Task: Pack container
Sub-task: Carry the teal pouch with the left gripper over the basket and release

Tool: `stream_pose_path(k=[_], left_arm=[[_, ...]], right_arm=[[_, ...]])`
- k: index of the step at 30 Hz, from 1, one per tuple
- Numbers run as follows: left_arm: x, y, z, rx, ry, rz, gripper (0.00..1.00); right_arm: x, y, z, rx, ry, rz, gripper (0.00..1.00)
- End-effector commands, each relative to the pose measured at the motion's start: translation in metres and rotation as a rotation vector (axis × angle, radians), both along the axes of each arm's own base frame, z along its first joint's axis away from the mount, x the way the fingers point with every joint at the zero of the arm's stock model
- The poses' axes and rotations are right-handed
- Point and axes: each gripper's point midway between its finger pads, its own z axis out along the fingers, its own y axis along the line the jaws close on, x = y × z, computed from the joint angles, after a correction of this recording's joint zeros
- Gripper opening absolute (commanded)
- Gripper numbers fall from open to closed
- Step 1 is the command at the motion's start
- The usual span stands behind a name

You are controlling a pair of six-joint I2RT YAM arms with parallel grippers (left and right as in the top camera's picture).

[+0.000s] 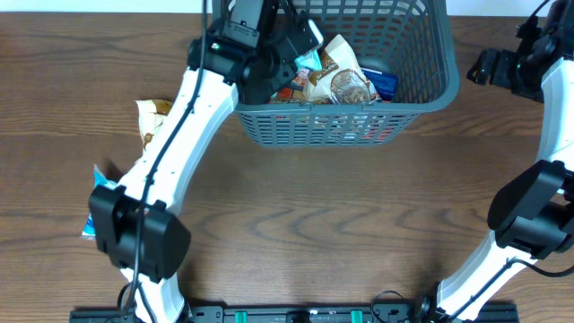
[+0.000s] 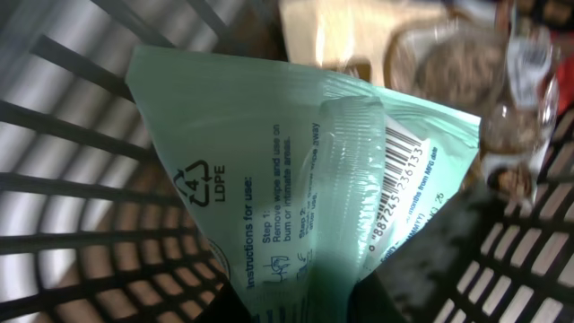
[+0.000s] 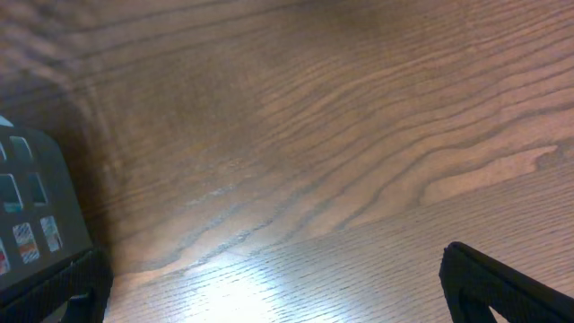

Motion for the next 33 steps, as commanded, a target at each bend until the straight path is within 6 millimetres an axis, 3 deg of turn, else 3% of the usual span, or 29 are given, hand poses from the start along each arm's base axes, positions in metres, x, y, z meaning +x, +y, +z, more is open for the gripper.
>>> stream_pose_path(k=[1, 5, 11, 13, 15, 18, 26, 33], left_arm=[[0.001, -0.002, -0.013, 0.019, 0.031, -0.028, 0.06], [-0.002, -0.001, -0.033, 0.042, 0.088, -0.028, 0.05], [-0.002, 0.000, -0.033, 0.043, 0.088, -0.027, 0.10], [-0.002, 0.000, -0.033, 0.043, 0.089, -0.027, 0.54], [-0.002, 0.000, -0.032, 0.043, 0.087, -0.027, 0.61], [-0.001, 0.001, -0.028, 0.047, 0.073, -0.020, 0.84], [0.015, 0.008, 0.004, 0.057, -0.067, 0.015, 0.91], [0.024, 0.005, 0.055, -0.009, -0.223, 0.026, 0.94]], right_arm=[[-0.002, -0.003, 0.004, -0.003, -0.009, 0.005, 0.99], [-0.002, -0.003, 0.004, -0.003, -0.009, 0.005, 0.99], [-0.002, -0.003, 0.004, -0.003, -0.008, 0.005, 0.99], [-0.002, -0.003, 0.004, -0.002, -0.007, 0.005, 0.99], [-0.003, -0.003, 0.003, -0.001, -0.004, 0.005, 0.99], [-0.004, -0.002, 0.003, -0.002, 0.003, 0.012, 0.99], [-0.005, -0.002, 0.002, -0.003, 0.007, 0.019, 0.99], [-0.005, -0.002, 0.002, -0.008, 0.008, 0.029, 0.99]])
